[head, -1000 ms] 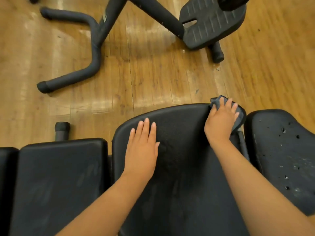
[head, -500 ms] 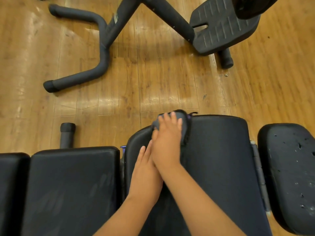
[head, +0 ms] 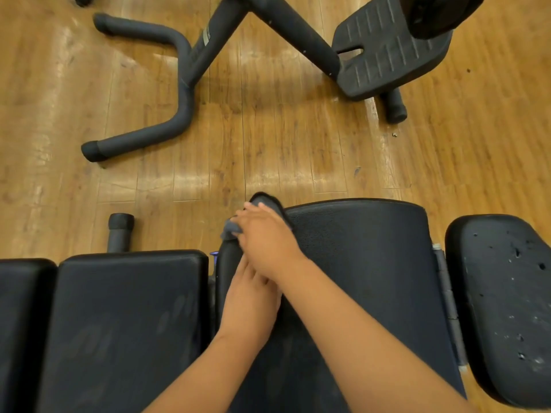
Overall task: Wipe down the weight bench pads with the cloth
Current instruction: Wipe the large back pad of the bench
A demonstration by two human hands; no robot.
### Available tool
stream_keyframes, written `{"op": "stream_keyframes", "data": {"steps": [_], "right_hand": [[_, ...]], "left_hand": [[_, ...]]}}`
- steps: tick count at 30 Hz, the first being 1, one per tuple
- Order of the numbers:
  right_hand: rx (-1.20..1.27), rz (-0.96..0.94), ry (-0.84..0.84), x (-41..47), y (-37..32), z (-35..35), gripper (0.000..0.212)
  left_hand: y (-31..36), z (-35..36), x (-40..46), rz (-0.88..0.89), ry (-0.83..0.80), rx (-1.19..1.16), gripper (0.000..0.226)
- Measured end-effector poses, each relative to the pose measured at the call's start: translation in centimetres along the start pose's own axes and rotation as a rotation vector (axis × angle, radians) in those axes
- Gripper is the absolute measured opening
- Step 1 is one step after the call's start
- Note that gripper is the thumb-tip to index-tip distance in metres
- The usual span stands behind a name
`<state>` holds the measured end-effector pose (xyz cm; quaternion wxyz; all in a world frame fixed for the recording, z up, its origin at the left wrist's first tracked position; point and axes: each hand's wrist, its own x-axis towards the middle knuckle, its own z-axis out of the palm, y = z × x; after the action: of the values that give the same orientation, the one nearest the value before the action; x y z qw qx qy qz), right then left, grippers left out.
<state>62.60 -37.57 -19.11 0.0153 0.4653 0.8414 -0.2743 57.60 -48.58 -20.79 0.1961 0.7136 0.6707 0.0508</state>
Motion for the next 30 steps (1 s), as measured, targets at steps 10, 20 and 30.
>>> {"op": "stream_keyframes", "data": {"steps": [10, 20, 30], "right_hand": [[0.008, 0.160, 0.276, -5.2, 9.3, -4.7, 0.043], [0.263, 0.652, 0.417, -10.8, 17.5, -7.1, 0.043], [0.172, 0.659, 0.475, -11.2, 15.4, -4.8, 0.050]], "left_hand": [[0.7, 0.0, 0.0, 0.110, 0.084, 0.200, 0.059], [0.7, 0.2, -0.1, 0.098, 0.068, 0.242, 0.059], [1.1, 0.5, 0.1, 0.089, 0.093, 0.242, 0.059]]}}
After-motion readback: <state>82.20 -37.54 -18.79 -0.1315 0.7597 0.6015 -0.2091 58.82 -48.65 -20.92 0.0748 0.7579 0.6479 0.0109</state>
